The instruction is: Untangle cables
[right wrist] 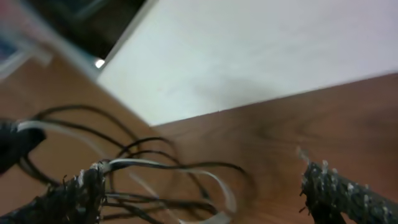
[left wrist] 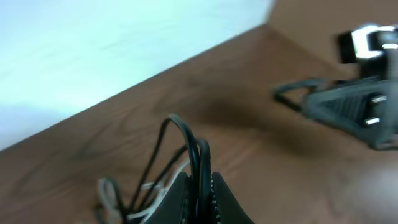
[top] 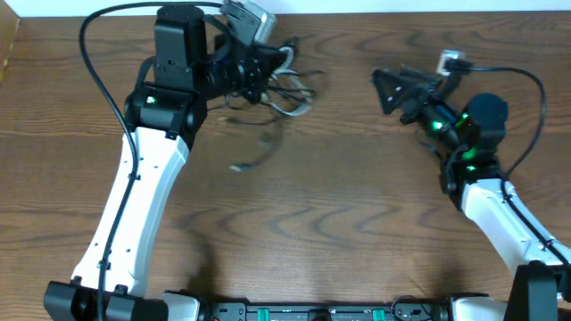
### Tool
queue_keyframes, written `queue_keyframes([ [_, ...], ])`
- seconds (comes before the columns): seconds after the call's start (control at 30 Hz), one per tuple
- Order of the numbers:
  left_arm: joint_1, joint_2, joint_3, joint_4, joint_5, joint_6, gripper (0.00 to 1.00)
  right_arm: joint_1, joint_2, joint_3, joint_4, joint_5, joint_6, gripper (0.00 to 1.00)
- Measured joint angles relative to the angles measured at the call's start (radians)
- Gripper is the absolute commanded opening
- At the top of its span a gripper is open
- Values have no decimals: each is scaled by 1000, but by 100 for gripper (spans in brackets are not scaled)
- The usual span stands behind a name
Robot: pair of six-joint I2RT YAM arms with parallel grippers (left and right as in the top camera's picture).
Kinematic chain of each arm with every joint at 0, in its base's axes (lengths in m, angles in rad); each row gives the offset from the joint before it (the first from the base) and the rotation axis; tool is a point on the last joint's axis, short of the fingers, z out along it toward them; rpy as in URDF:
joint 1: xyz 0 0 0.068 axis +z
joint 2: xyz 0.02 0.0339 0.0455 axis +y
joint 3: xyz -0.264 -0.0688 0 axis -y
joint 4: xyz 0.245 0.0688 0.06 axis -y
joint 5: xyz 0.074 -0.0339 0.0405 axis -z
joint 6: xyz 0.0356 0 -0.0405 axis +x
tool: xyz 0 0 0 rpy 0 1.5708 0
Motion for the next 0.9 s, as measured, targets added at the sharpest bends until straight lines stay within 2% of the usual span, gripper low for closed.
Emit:
queue_keyframes([
  [0.2, -51, 0, 0, 67, 79, 35, 8, 116, 0, 0, -5, -26, -163, 99],
  [0.5, -63, 0, 0, 133, 98, 48, 8, 239, 0, 0, -51, -81, -384, 99],
  [0.77, -63, 0, 0, 134, 98, 48, 8, 244, 0, 0, -73, -97, -441, 99],
  [0.9, -63, 0, 0, 126, 98, 48, 8, 244, 0, 0, -23, -115, -451, 99],
])
